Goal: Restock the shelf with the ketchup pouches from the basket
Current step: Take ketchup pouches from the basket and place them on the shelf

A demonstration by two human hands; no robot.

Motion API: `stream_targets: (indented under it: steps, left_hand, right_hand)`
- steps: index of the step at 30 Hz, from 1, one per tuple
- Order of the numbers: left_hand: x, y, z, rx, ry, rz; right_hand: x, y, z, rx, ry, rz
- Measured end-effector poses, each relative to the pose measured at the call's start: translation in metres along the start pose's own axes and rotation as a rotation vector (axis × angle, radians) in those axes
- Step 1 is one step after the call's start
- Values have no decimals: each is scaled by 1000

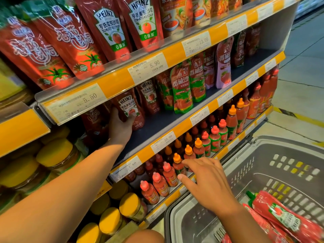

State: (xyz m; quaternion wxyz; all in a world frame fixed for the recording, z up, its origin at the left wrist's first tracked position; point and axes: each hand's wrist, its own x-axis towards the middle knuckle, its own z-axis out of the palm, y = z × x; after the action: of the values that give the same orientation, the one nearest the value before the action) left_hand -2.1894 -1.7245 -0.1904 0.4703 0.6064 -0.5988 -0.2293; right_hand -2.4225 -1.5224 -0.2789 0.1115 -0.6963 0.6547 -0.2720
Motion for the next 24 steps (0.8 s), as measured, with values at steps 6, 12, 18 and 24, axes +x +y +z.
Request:
stream_targets:
  steps: [6, 12, 18, 24]
  left_hand:
    - [-9, 6, -4, 83, 10, -45]
    - [-114, 49, -26, -55, 171, 231]
    - [-197, 50, 44, 242, -635, 369]
    - [-211, 31, 105, 584, -887, 426]
  right_hand:
    - [0, -2, -2, 26, 16, 0]
    - [1, 2, -10, 262, 10, 51]
    - [2, 27, -43, 697, 501, 328]
    - [-28, 102, -43, 738, 674, 687]
